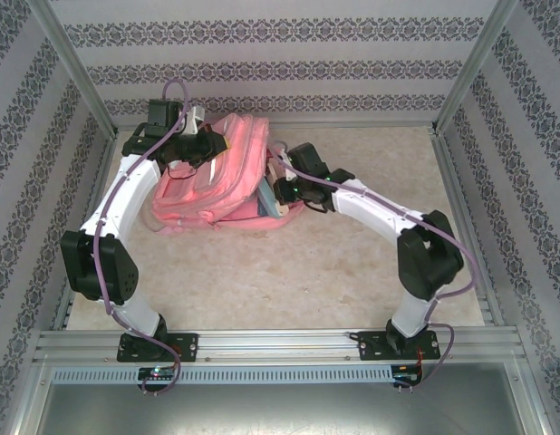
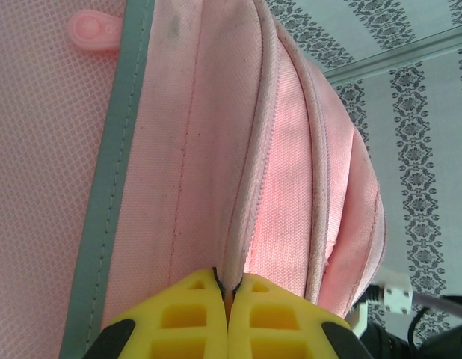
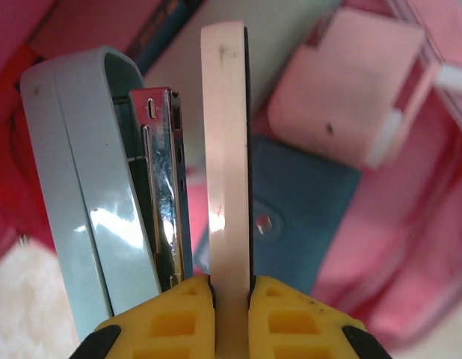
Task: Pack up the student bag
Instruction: Place the loose stationery in the student bag.
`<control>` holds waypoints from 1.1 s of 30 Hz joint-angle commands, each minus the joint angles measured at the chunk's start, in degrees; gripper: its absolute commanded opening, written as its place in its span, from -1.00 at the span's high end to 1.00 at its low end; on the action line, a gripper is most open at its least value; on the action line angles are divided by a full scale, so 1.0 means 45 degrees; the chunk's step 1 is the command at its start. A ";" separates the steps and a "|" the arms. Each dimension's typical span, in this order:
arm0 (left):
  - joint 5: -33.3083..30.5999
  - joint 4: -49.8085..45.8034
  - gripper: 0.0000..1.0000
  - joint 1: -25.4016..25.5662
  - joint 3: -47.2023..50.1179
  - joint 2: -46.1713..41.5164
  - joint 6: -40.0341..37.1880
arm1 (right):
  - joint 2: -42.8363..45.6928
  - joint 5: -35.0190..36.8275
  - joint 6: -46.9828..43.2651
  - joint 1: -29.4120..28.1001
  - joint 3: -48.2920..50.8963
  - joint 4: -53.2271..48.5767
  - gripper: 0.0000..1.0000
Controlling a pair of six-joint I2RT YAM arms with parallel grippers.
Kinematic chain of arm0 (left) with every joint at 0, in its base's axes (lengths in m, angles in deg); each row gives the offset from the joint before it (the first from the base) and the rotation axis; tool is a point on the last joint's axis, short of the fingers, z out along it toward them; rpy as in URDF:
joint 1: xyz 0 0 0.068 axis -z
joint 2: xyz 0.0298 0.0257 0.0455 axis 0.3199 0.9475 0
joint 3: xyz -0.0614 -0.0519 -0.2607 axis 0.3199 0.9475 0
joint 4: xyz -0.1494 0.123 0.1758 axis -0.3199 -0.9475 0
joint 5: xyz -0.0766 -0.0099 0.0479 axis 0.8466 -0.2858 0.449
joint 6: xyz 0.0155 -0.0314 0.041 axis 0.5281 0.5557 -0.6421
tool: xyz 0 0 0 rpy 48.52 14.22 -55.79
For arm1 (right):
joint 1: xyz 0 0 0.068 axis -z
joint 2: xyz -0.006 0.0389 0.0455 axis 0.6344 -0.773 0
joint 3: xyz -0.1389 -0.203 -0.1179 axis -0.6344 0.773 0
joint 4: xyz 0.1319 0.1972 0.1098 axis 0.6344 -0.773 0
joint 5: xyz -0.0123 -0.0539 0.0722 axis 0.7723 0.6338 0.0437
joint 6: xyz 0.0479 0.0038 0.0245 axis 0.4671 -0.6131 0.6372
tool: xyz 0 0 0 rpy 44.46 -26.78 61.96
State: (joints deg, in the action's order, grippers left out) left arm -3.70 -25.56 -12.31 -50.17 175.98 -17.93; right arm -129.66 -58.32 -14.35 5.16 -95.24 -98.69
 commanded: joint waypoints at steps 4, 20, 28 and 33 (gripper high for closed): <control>0.1475 0.1581 1.00 0.0105 -0.0261 -0.0960 0.0422 | -0.1645 -0.0589 0.0239 -0.0180 -0.1648 0.2553 1.00; 0.1261 0.1276 1.00 -0.0063 -0.0639 -0.0646 0.0337 | -0.3327 -0.1365 -0.3607 -0.1660 -0.1915 0.1321 1.00; 0.1192 0.1013 1.00 -0.0063 -0.0537 -0.0659 0.0135 | -0.3201 -0.1510 -0.2527 -0.1165 -0.2014 0.0940 -0.11; 0.1136 0.0918 1.00 -0.0063 -0.0401 -0.0680 0.0043 | -0.2062 -0.1883 -0.1040 -0.0282 -0.1140 0.1577 -0.19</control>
State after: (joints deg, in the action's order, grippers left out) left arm -2.48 -25.50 -12.77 -50.19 175.98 -16.99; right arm -143.75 -64.90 -23.29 1.71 -102.04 -93.40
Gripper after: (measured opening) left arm 0.066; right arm 0.590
